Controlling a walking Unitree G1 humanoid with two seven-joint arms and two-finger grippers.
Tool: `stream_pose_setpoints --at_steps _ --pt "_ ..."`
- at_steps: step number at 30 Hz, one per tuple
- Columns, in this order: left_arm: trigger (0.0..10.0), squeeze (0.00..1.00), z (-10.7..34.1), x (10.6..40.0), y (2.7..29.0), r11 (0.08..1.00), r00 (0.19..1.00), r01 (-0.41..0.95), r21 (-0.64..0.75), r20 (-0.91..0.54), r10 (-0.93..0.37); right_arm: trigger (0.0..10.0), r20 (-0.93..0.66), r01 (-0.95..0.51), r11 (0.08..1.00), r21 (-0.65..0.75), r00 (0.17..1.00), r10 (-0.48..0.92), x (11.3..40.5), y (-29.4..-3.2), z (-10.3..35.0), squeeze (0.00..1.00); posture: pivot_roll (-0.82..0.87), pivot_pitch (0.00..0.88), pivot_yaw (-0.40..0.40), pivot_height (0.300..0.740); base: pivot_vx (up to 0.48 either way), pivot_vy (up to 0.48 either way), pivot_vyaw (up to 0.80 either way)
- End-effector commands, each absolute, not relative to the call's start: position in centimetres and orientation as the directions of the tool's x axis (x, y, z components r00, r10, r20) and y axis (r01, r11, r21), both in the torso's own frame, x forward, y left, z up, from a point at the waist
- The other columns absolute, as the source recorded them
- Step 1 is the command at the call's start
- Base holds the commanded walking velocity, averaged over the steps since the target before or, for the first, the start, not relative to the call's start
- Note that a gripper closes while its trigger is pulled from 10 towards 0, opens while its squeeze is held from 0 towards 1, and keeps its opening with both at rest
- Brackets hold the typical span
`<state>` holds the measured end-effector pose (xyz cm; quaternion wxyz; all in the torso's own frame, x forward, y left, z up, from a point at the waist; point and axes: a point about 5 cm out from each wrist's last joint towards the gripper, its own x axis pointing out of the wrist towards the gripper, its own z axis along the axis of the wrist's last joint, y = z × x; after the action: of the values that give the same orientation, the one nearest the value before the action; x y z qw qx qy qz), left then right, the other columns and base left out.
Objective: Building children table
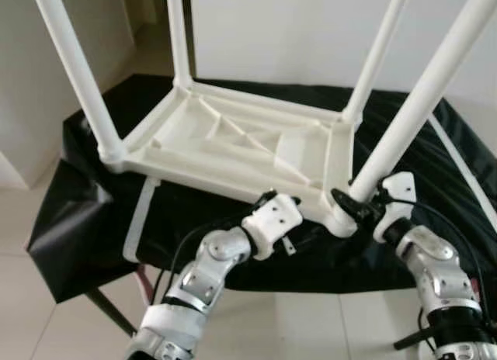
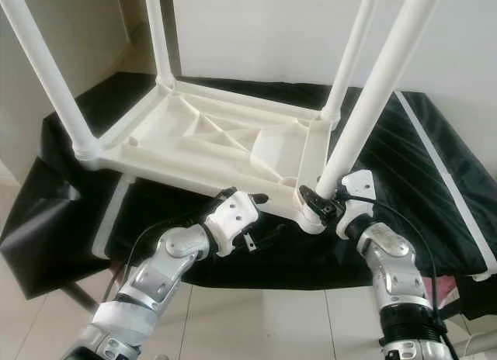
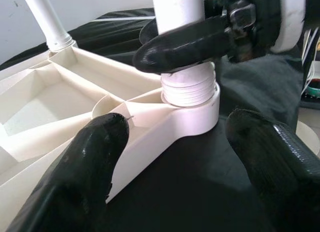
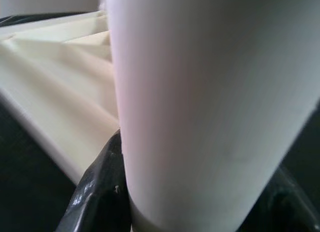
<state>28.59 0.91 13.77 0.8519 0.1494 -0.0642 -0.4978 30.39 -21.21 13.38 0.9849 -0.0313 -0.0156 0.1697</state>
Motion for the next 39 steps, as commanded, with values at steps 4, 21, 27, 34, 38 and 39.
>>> stream_pose_setpoints --at_steps 4,21,27,34,38,39 --pt "10.0 0.0 13.6 28.9 0.9 0.476 0.51 0.828 0.297 -0.048 -0.859 10.0 -0.05 -0.105 0.994 0.013 0.993 0.106 29.9 -21.5 11.6 0.0 -0.05 0.0 -0.033 0.74 0.0 0.0 0.0" --pt "10.0 0.0 14.2 29.6 1.5 0.539 0.561 0.802 0.259 -0.015 -0.828 10.0 -0.16 0.416 0.897 0.148 0.905 -0.394 28.2 -16.9 9.8 0.0 -0.04 0.0 -0.043 0.74 0.0 0.0 0.0" --pt "10.0 0.0 14.3 29.7 1.5 0.539 0.561 0.802 0.259 -0.014 -0.828 10.0 -0.148 0.38 0.912 0.155 0.922 -0.359 28.5 -16.7 10.4 0.0 -0.03 0.0 -0.046 0.74 0.0 0.0 0.0" --pt "10.0 0.0 14.5 29.8 1.7 0.547 0.568 0.797 0.256 -0.007 -0.823 10.0 -0.115 0.364 0.918 0.158 0.93 -0.349 28.5 -16.2 11.2 1.0 -0.03 0.001 -0.05 0.74 0.0 0.0 0.0" --pt "10.0 0.0 14.5 29.8 1.7 0.548 0.568 0.797 0.255 -0.005 -0.823 10.0 -0.074 0.333 0.926 0.178 0.943 -0.324 28.5 -16.2 11.9 1.0 -0.03 0.0 -0.049 0.74 0.0 0.0 0.0" --pt "10.0 0.0 14.5 29.8 1.7 0.548 0.568 0.797 0.255 -0.005 -0.823 10.0 -0.074 0.333 0.926 0.178 0.943 -0.324 28.5 -16.2 11.9 1.0 -0.03 0.0 -0.049 0.74 0.0 0.0 0.0"
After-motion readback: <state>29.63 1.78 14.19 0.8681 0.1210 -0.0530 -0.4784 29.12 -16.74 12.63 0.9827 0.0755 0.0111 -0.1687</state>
